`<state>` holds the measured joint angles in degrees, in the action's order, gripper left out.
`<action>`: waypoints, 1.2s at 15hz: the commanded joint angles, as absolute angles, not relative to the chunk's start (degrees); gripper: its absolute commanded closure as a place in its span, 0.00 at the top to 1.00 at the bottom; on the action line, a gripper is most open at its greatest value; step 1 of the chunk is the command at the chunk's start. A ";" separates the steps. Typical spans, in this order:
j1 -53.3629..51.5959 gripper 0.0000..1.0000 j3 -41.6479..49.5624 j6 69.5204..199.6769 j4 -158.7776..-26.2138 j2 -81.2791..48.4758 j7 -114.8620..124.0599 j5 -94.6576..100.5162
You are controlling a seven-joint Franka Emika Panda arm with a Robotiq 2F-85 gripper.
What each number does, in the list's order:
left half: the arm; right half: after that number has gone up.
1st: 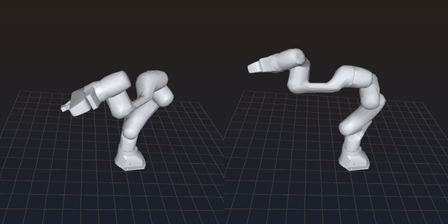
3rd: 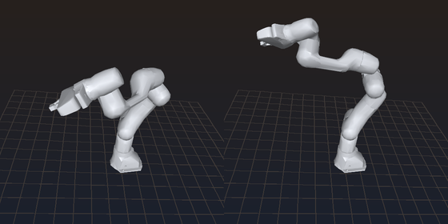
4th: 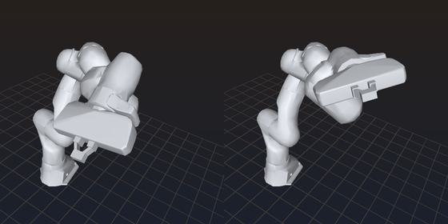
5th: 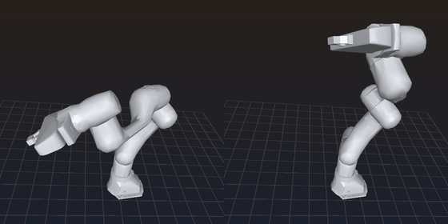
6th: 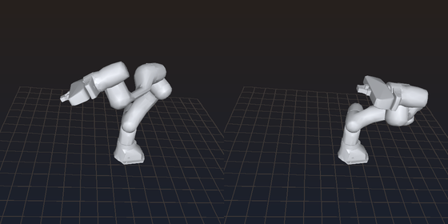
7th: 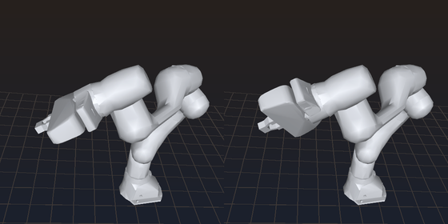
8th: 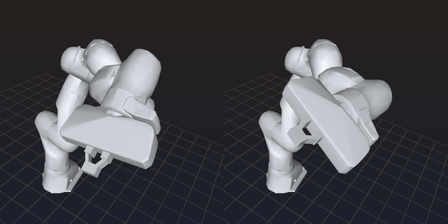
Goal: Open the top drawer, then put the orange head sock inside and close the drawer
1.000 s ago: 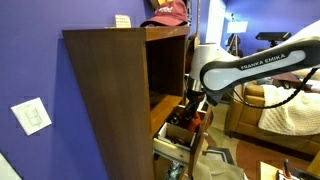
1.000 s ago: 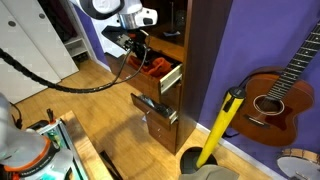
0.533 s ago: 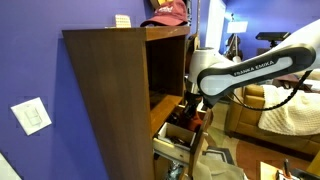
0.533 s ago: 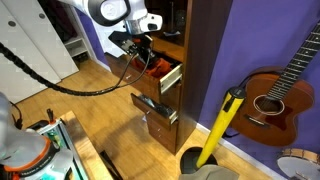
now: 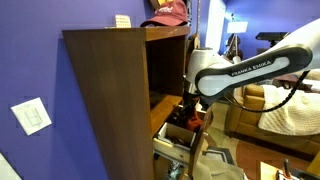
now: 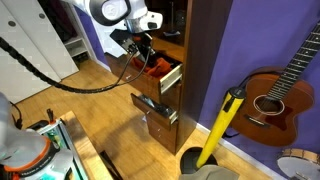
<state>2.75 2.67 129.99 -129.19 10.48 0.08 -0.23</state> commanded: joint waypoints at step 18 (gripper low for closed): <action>7.79 0.34 6.70 140.23 -134.65 15.78 4.01 -2.81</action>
<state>8.63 6.14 135.61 -133.59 17.53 4.76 -1.22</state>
